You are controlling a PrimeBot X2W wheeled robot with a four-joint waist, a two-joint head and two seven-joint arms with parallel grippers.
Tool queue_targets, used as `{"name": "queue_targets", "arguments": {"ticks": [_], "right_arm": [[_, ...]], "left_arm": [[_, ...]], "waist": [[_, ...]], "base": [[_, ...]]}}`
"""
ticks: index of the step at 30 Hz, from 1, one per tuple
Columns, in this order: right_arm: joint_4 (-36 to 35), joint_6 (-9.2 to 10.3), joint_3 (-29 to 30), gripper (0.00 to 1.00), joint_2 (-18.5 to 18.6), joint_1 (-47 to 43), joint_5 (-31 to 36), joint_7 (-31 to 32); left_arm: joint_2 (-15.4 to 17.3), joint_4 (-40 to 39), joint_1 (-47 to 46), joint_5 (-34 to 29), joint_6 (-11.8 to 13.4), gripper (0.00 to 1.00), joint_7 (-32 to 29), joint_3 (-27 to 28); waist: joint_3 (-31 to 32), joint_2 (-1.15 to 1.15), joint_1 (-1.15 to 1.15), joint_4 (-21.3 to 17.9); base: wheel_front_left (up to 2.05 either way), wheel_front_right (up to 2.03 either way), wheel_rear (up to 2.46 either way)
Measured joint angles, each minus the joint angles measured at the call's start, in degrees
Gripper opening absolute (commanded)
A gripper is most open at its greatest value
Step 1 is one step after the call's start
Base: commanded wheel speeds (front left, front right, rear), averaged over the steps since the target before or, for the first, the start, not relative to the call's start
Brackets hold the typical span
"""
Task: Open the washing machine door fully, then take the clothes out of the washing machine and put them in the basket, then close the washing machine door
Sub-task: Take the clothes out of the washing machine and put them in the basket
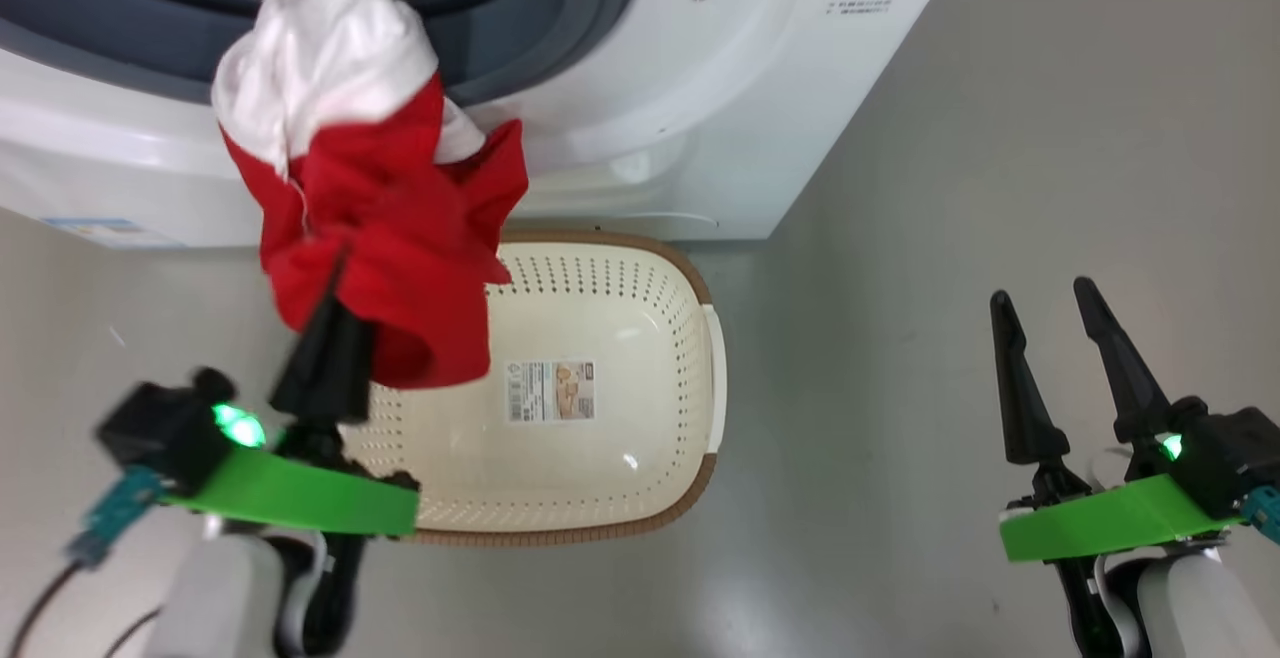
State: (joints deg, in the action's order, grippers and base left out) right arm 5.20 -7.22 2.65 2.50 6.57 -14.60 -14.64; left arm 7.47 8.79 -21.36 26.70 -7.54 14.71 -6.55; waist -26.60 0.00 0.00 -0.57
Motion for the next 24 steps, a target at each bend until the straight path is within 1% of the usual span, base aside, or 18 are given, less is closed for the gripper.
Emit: {"name": "queue_targets", "arguments": {"ticks": [4, 5, 6, 18, 24], "right_arm": [[-0.44, 0.0, -0.32, 1.0, 0.0, 1.18, -0.12, 0.0], [-0.55, 0.0, -0.41, 1.0, 0.0, 1.73, -0.2, 0.0], [-0.64, 0.0, -0.44, 1.0, 0.0, 2.02, -0.29, 0.0], [-1.49, 0.0, -1.35, 1.0, 0.02, 4.81, -1.98, 0.0], [-2.1, 0.0, -2.02, 1.0, 0.04, 5.69, -2.08, 0.0]], "left_arm": [[0.2, 6.93, -0.48, 0.1, -0.01, 0.0, 0.0, -2.98], [0.32, 10.32, -1.53, 0.12, -0.01, 0.0, 0.0, -4.31], [0.42, 11.98, -2.31, 0.21, -0.01, 0.0, 0.0, -5.01], [1.47, 27.88, -10.98, 2.31, -0.01, 0.0, -0.01, -12.0], [2.31, 34.11, -15.07, 3.76, -0.01, 0.0, -0.01, -15.45]], "waist": [[-1.79, 0.0, 0.0, -0.31], [-2.79, 0.0, 0.0, -0.47], [-3.32, 0.0, 0.0, -0.55], [-9.64, 0.0, 0.0, -1.92], [-12.78, 0.0, 0.0, -2.79]], "base": [[0.0, 0.0, 0.0], [0.0, 0.0, 0.0], [0.0, 0.0, 0.0], [0.0, 0.0, 0.0], [0.0, 0.0, 0.0]]}}
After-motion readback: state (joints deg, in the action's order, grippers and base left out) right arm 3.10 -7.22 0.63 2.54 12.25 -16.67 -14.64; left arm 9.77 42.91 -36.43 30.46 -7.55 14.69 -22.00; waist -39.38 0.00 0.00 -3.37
